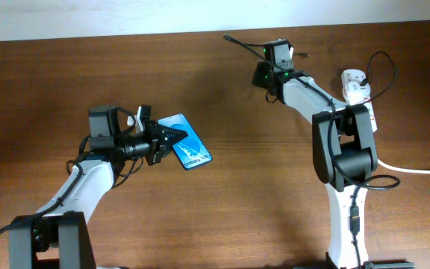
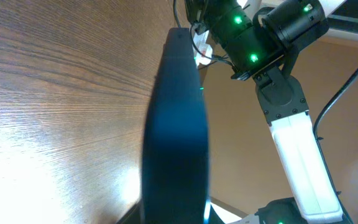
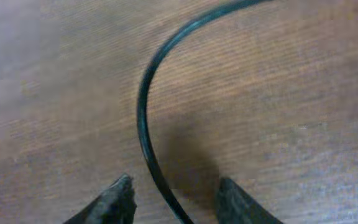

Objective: Plug charger to phone and switch on socket
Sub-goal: 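Grasp the black cable's USB-C end with the right gripper, then carry the cable end toward the phone's bottom port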

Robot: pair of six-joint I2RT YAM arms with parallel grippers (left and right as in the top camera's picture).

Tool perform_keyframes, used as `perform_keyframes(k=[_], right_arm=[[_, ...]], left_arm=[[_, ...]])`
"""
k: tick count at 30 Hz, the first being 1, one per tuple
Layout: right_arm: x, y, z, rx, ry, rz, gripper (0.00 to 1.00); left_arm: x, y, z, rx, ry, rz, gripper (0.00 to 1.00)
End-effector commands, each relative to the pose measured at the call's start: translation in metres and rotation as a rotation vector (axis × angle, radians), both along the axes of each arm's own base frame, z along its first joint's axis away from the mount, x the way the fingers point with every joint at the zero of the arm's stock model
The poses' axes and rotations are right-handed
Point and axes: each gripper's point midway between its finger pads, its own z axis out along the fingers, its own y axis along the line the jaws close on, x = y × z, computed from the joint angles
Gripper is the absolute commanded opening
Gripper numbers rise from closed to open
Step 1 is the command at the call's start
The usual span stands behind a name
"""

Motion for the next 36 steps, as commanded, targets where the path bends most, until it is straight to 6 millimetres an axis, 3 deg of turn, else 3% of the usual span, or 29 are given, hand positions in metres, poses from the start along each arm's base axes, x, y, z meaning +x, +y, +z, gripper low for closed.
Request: perform_keyframes(k=[1, 3, 4, 6, 8, 9, 11, 13, 14, 15, 16, 18, 20, 23, 25, 29, 33, 35, 36], right_arm=[[-0.01, 0.008, -0.013, -0.023, 0.062, 0.033, 0.24], [-0.025, 0.007, -0.016, -0.041, 0.127, 0.046, 0.12], [-0.042, 0.004, -0.012, -0.054, 0.193, 0.05, 0.09], [-0.077, -0.003, 0.012, -0.09, 0.305, 0.081, 0.08], [-0.114, 0.004, 0.037, -0.084, 0.401, 0.203, 0.08], [-0.15, 0.019, 0.053, -0.041, 0.493, 0.35, 0.09], [-0.195, 0.037, 0.065, -0.03, 0.604, 0.531, 0.17], [-0.228, 0.044, 0.065, -0.073, 0.706, 0.652, 0.18], [-0.235, 0.049, 0.064, -0.084, 0.724, 0.673, 0.25], [-0.237, 0.055, 0.064, -0.089, 0.72, 0.687, 0.42], [-0.234, 0.059, 0.064, -0.082, 0.708, 0.661, 0.83], [-0.221, 0.061, 0.063, -0.056, 0.672, 0.565, 0.86], [-0.197, 0.061, 0.064, 0.007, 0.606, 0.408, 0.99], [-0.153, 0.06, 0.064, 0.128, 0.477, 0.187, 0.98], [-0.132, 0.058, 0.047, 0.167, 0.442, 0.086, 0.99], [-0.125, 0.058, 0.004, 0.239, 0.504, -0.083, 0.85], [-0.116, 0.039, -0.002, 0.319, 0.51, -0.281, 0.69], [-0.106, 0.036, -0.007, 0.337, 0.486, -0.29, 0.63], [-0.107, 0.038, -0.012, 0.342, 0.499, -0.288, 0.55]], left_arm=[[0.001, -0.002, 0.006, -0.006, -0.032, -0.02, 0.0], [0.0, -0.002, 0.006, -0.006, -0.028, -0.02, 0.0], [-0.001, -0.002, 0.004, -0.005, -0.017, -0.02, 0.0], [-0.002, -0.002, 0.003, -0.006, -0.006, -0.02, 0.0], [-0.002, -0.002, 0.003, -0.006, -0.007, -0.02, 0.0], [-0.002, -0.002, 0.003, -0.006, -0.006, -0.02, 0.0], [-0.002, -0.002, 0.003, -0.005, -0.007, -0.02, 0.0], [-0.002, -0.002, 0.003, -0.006, -0.007, -0.021, 0.0], [-0.002, -0.002, 0.003, -0.006, -0.007, -0.021, 0.0], [-0.002, -0.002, 0.003, -0.006, -0.007, -0.021, 0.0], [-0.002, -0.002, 0.003, -0.006, -0.006, -0.021, 0.0], [-0.002, -0.002, 0.003, -0.006, -0.007, -0.02, 0.0], [-0.002, -0.002, 0.003, -0.006, -0.007, -0.02, 0.0], [-0.002, -0.002, 0.003, -0.006, -0.007, -0.021, 0.0], [-0.002, -0.002, 0.003, -0.006, -0.007, -0.021, 0.0], [-0.002, -0.002, 0.004, -0.007, -0.006, -0.021, 0.0], [-0.005, -0.004, 0.006, -0.023, -0.006, -0.036, 0.0], [-0.004, -0.004, 0.006, -0.022, -0.007, -0.035, 0.0], [-0.004, -0.004, 0.006, -0.022, -0.007, -0.035, 0.0]])
